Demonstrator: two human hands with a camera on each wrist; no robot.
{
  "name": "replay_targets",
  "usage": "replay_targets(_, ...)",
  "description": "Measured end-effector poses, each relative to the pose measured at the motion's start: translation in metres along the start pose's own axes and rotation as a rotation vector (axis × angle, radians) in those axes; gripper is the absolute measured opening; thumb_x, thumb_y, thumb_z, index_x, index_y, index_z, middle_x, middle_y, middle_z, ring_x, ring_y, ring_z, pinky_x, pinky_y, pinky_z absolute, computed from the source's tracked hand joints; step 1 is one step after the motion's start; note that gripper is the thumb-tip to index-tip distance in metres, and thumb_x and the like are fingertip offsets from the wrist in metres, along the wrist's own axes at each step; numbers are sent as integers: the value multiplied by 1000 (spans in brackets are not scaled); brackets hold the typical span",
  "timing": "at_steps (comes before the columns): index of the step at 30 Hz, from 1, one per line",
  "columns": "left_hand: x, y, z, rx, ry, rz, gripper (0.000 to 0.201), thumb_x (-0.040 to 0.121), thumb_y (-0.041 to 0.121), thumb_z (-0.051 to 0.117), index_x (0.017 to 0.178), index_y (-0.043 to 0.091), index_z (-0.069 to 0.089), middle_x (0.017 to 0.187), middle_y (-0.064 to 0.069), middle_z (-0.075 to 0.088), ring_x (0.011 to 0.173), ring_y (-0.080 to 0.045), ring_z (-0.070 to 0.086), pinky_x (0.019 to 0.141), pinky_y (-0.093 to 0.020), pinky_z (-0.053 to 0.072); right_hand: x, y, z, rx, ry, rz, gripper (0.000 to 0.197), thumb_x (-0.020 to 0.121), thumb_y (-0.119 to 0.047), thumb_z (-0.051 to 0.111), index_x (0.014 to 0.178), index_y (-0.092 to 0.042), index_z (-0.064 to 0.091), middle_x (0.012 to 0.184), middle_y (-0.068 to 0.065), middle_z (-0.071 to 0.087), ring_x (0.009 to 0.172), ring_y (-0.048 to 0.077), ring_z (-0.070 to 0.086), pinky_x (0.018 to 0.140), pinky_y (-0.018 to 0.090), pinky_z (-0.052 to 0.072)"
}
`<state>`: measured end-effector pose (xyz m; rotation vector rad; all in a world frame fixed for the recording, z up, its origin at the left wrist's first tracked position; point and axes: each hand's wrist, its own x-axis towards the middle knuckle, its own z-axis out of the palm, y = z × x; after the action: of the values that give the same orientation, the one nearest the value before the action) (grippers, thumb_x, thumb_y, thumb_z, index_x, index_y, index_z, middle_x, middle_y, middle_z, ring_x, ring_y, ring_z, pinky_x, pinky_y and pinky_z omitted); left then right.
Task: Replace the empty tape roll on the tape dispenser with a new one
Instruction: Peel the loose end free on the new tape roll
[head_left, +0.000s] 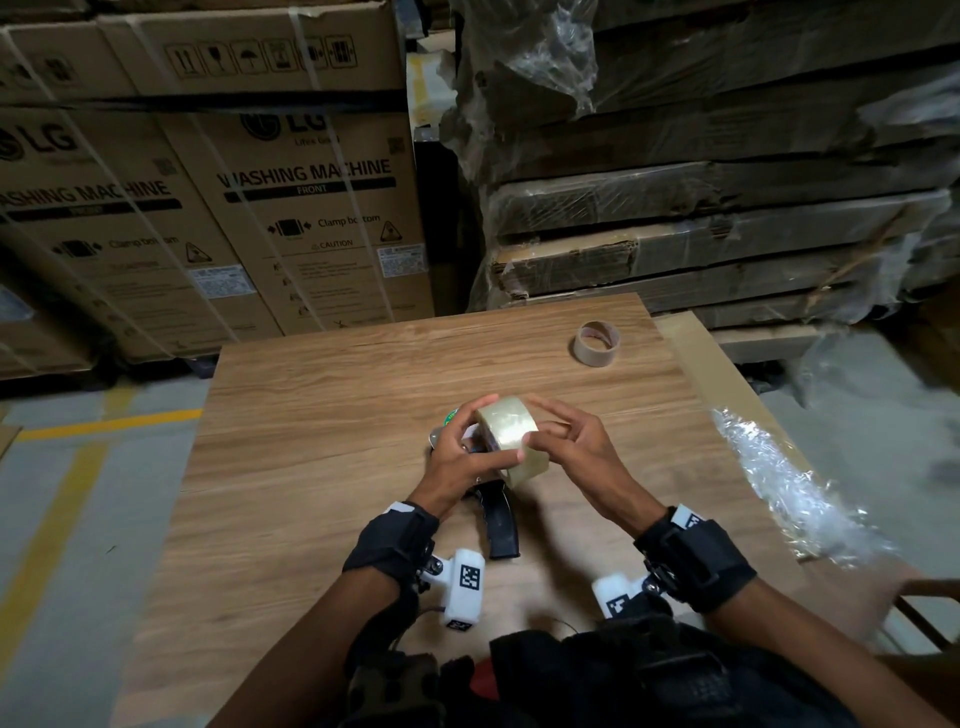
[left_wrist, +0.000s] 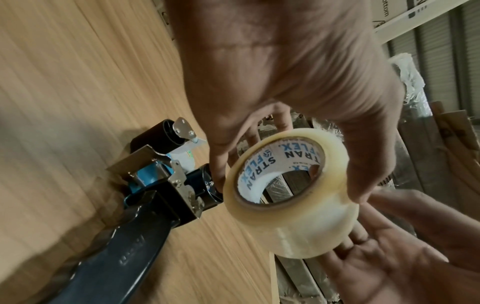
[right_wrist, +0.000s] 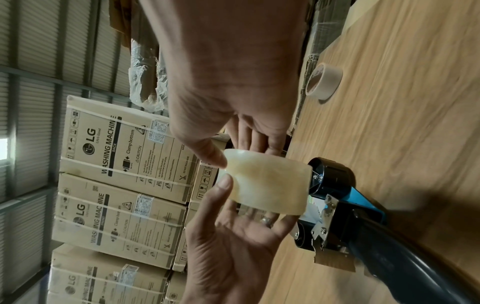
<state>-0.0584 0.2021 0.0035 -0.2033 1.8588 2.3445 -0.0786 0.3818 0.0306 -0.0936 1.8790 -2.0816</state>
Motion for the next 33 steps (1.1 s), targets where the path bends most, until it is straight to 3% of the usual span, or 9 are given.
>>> replay_targets(3,-2,3,-1,45,-19,63,79,61,-4,89,131,21,60,123,-10,64,103,-16,67,81,-34,59,-2,2,1,-16,-4,-53,54,89,3,68,138,-18,61,103,27,76,91,30,68,87,45,53)
replay_targets(6,0,4,-3,60,-38,66,81,57,11,91,131,23,61,128,-10,62,107,-20,67,88,-38,58,-4,1,4,-28,44,-68,41,92,2,68,131,-13,68,99,16,79,90,20,71,90,44,55)
replay_targets(10,2,3,0,-10,-15,-149,72,66,33,82,133,37,57,128,-6,62,110,-23,64,97,-50,51,-6,-1,6,-30,63,-57,36,92,-2,70,127,-13,70,97,13,80,88,15,72,86,37,55)
replay_targets(12,0,3,0,-102,-69,-263,63,71,33,78,130,28,57,114,-10,64,94,-20,67,88,-51,55,-7,0,7,-27,66,-52,38,91,-1,71,127,-14,70,98,14,80,87,15,72,83,34,54)
replay_targets(14,-3,1,-1,-125,-119,-313,58,73,34,78,126,24,58,114,-12,65,98,-25,67,88,-59,55,-8,1,7,-30,61,-52,39,90,2,70,126,-14,70,99,18,79,87,17,72,82,33,54)
replay_targets(18,-7,1,0,-73,-113,-268,63,66,28,85,124,30,59,129,-15,61,111,-32,65,90,-65,52,-11,1,6,-24,53,-52,40,90,3,69,124,-17,72,98,16,80,88,16,72,83,32,54)
replay_targets(23,-7,-1,2,61,-69,-79,85,55,20,92,129,39,54,130,-15,57,107,-26,64,79,-43,59,-12,0,3,-32,78,-78,37,91,1,68,123,-17,73,93,18,79,86,22,73,85,43,58)
replay_targets(27,-6,2,1,183,-91,41,88,56,15,93,131,36,53,130,-7,57,113,-29,62,91,-39,58,-14,-2,3,-27,109,-84,31,92,-6,71,121,-15,74,92,19,79,84,26,76,77,44,61)
replay_targets(33,-7,-2,9,197,-123,39,88,56,17,93,133,31,53,131,-14,58,113,-28,64,99,-50,54,-12,-2,1,-22,223,-86,16,90,-14,77,105,-10,78,88,16,80,75,25,75,73,43,60)
